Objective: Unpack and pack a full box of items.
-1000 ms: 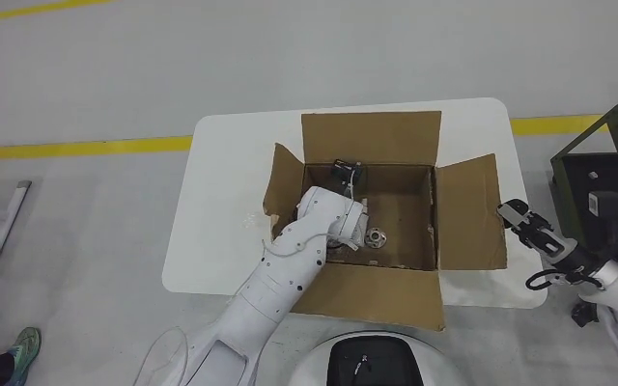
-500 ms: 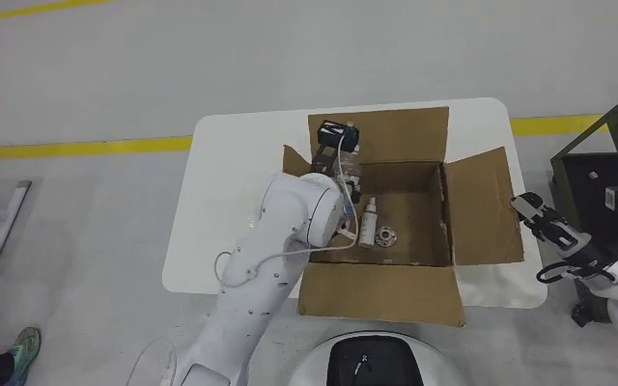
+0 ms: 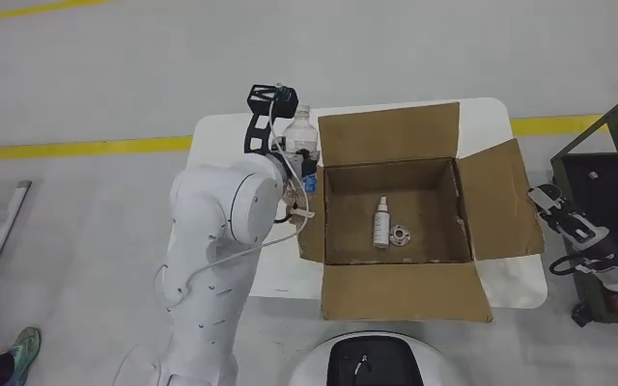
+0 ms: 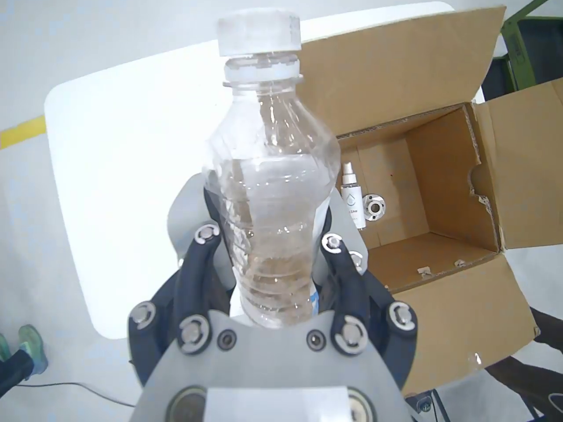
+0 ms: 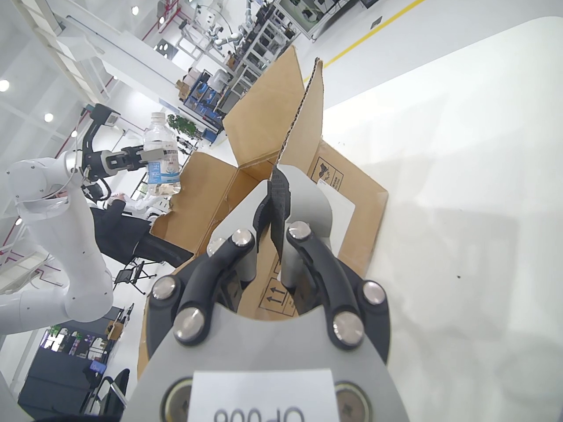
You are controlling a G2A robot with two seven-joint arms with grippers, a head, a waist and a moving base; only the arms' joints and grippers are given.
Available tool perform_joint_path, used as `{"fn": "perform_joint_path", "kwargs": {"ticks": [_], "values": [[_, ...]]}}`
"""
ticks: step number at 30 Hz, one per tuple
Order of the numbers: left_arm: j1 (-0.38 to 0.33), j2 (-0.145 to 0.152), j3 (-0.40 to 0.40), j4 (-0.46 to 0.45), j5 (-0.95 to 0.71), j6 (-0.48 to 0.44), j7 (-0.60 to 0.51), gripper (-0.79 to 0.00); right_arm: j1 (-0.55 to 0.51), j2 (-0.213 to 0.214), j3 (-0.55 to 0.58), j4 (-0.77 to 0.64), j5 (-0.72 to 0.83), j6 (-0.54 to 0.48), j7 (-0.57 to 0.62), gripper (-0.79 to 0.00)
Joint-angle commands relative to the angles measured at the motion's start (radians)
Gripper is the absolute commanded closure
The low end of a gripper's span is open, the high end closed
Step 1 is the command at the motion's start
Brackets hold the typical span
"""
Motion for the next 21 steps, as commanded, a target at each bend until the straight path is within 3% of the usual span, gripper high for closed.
{"fn": "perform_joint_path", "kwargs": {"ticks": [1, 10, 21], "values": [[0.007, 0.006, -0.032, -0.016, 0.019, -0.001, 0.0, 0.0, 0.0, -0.001, -0.003, 0.002, 0.0, 0.0, -0.004, 0.0], [0.068, 0.039, -0.174, -0.008, 0.149, -0.049, 0.0, 0.0, -0.002, -0.004, -0.019, 0.004, -0.006, 0.002, -0.024, 0.0], [0.148, 0.046, -0.131, 0.162, 0.201, -0.085, 0.0, 0.0, -0.017, -0.01, -0.028, -0.001, -0.022, -0.003, -0.069, 0.0]]}}
